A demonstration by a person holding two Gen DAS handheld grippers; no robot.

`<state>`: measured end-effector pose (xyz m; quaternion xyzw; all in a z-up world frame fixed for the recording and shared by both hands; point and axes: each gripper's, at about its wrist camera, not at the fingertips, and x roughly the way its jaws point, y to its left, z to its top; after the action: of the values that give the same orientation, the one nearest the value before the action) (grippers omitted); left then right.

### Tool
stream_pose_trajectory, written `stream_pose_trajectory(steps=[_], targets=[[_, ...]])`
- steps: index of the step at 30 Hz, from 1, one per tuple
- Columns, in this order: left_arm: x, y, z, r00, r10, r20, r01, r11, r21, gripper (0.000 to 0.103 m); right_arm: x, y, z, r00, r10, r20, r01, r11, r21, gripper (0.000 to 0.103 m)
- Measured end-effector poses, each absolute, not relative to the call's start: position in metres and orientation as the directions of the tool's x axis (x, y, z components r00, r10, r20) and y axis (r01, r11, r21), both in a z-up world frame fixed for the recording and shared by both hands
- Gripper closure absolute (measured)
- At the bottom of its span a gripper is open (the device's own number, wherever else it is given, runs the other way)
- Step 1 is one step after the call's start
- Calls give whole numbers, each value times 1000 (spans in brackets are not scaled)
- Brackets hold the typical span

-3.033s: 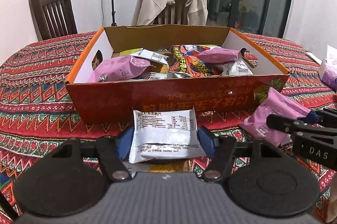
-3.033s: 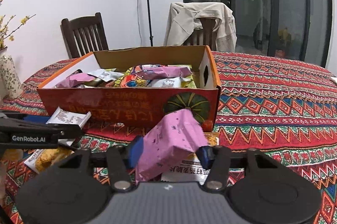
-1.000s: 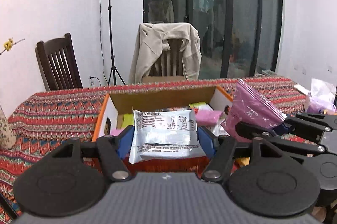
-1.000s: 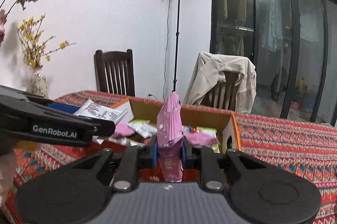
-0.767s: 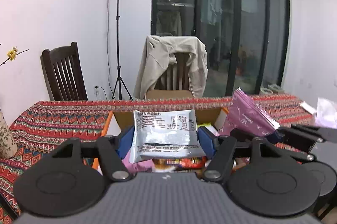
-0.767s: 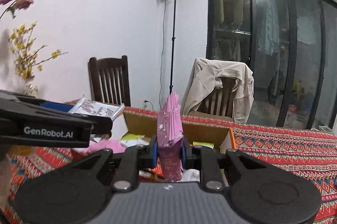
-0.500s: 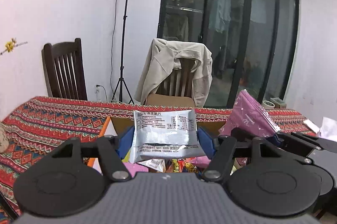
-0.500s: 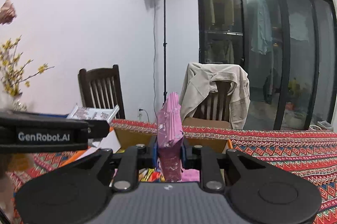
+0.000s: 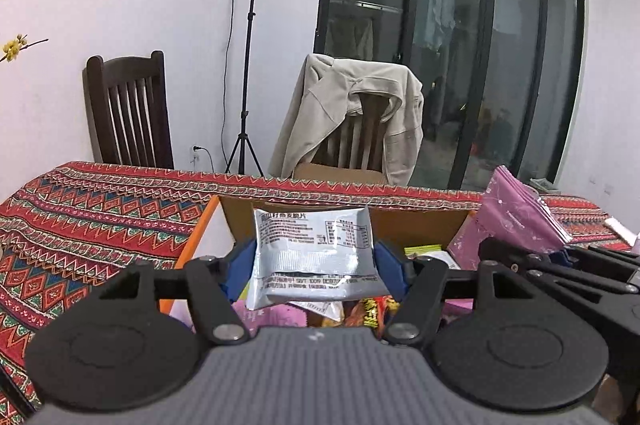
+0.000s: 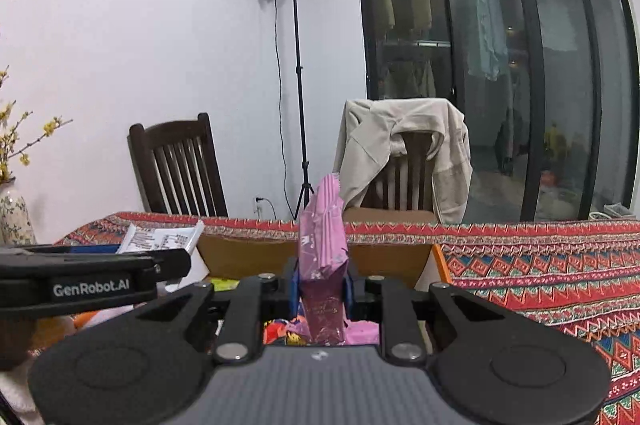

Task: Organize snacks
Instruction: 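Lower both packets into the box and open both tools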

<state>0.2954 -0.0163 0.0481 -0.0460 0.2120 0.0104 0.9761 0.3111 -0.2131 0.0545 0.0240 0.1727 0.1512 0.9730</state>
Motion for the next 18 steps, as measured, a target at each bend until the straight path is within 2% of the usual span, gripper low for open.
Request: stream_pose_trajectory(steps=[3,6,8,9,10,12,14,17,18], targets=[[296,-16,45,909,16,-417,-53,996,-76,36,313,-212,51,890,301,-343,-285,954,98,83],[299,-14,43,902,35,-430,-74,995,-73,32,315,-212,46,881,303,-364,-286,953,99,83],[299,-13,41,900,52,-434,-92,993,-70,24,317,-212,44,875,304,-377,-289,952,98,80],[300,-12,41,899,55,-435,-96,993,-73,16,319,-213,44,873,302,-383,-286,953,100,79],[300,-11,41,898,56,-437,-99,992,-77,2,319,-214,43,872,299,-387,-283,954,100,76],[299,-9,41,904,62,-422,-107,991,-85,0,320,-215,43,872,294,-391,-276,955,104,54],[299,-7,41,905,73,-419,-118,990,-83,0,318,-217,42,875,284,-391,-262,959,109,19],[300,-7,41,901,80,-426,-128,988,-86,0,319,-220,42,875,278,-396,-252,960,118,0],[301,-7,41,900,80,-429,-129,988,-86,0,320,-221,42,873,276,-402,-248,961,121,0]])
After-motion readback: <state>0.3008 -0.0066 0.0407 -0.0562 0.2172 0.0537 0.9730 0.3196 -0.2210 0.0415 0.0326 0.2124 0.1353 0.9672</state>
